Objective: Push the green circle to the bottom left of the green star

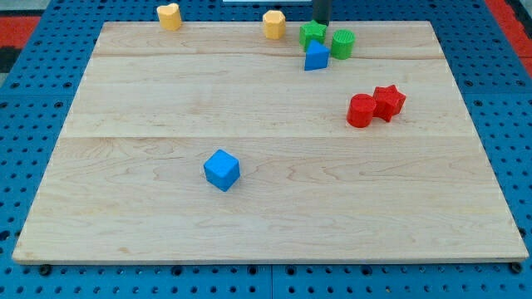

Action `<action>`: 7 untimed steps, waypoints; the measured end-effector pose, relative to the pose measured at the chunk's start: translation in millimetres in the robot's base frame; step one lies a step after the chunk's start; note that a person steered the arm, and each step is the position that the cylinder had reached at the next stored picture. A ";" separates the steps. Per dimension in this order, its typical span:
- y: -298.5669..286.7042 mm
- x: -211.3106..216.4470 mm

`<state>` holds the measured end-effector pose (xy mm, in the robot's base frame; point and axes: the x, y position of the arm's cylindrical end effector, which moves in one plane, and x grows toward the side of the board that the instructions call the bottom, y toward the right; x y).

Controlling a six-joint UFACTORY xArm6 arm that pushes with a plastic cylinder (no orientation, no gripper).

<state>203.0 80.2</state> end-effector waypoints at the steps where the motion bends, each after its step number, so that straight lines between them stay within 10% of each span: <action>1: -6.3 19.3; 7: 65.2 32.7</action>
<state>235.7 145.4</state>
